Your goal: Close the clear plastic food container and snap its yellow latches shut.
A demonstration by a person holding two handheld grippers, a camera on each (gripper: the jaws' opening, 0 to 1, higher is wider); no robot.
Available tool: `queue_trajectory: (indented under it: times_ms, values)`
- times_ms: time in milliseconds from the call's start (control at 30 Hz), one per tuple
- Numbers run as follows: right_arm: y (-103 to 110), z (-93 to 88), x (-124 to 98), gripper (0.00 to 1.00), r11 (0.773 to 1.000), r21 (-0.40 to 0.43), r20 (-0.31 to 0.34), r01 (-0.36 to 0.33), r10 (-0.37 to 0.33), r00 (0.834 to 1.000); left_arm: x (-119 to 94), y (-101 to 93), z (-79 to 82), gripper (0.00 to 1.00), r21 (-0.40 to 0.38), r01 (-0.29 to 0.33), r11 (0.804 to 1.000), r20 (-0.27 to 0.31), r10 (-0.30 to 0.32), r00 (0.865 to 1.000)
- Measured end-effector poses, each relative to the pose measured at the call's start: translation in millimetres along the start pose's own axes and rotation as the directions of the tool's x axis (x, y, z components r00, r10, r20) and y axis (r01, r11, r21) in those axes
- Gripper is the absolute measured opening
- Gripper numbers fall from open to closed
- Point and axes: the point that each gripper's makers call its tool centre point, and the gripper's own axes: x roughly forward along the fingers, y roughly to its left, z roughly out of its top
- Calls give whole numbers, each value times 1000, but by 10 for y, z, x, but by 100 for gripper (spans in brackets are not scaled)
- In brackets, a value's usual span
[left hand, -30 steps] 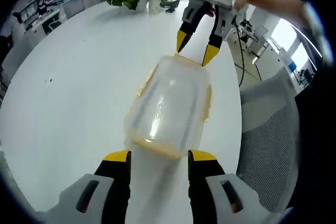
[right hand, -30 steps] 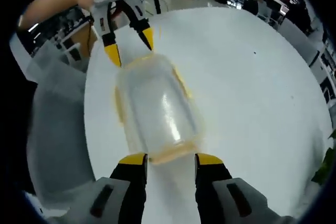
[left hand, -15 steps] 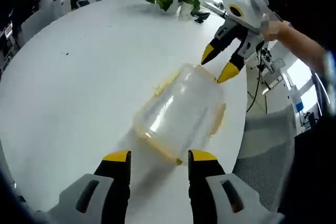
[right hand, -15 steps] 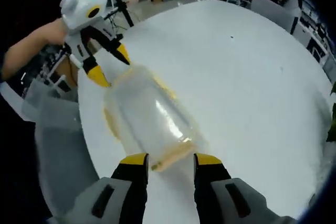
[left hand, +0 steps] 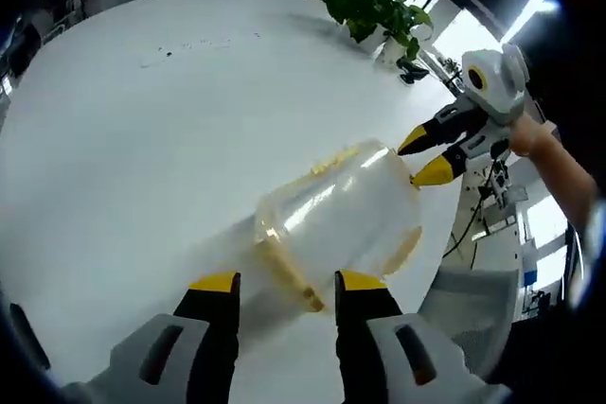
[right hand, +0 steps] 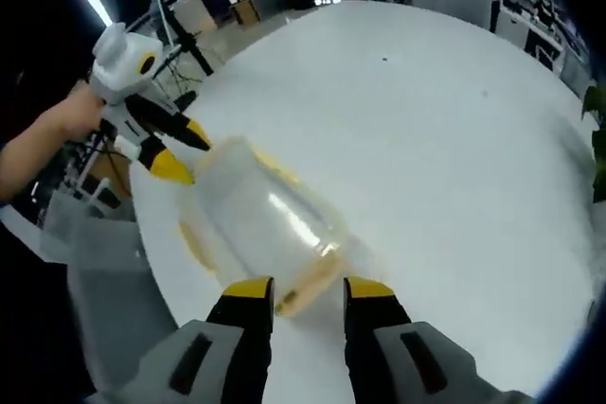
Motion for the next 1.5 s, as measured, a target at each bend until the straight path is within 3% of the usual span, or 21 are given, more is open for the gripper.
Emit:
queue_trajectory:
  times_ms: [100, 467, 600, 933, 1333, 1400, 1433, 1500]
  values:
    - [24, -16, 21, 26, 1000, 17, 3, -9, 9, 1000, -4, -70, 12, 30, -23, 31, 999, 9, -31, 999]
    - [66, -1, 44, 25, 998, 62, 26, -26, 24, 999, 95, -156, 24, 33, -36, 40, 999, 24, -39, 999]
    - [75, -19, 51, 24, 993, 112, 31, -40, 37, 999, 95, -153, 4, 32, -87, 42, 995, 9, -42, 999]
    - [104, -27, 50, 21, 992, 127, 17, -13, 11, 1000, 96, -177, 2, 30, -54, 24, 998, 18, -23, 1000]
    - [106, -28, 50, 19, 993, 115, -12, 10, -8, 1000, 102, -176, 7, 28, -89, 8, 996, 51, -4, 999]
    - [104, -30, 56, 18, 994, 107, -18, 3, -1, 1000, 103, -180, 10, 27, -92, 3, 996, 52, 2, 999]
    - [167, -85, 48, 17, 991, 129, -47, -32, 38, 998, 107, -184, 20, 27, -94, 1, 996, 52, 4, 999]
    - [104, -73, 45, 16, 993, 119, -27, -10, 13, 1000, 109, -199, 25, 26, -107, 2, 994, 49, 3, 999]
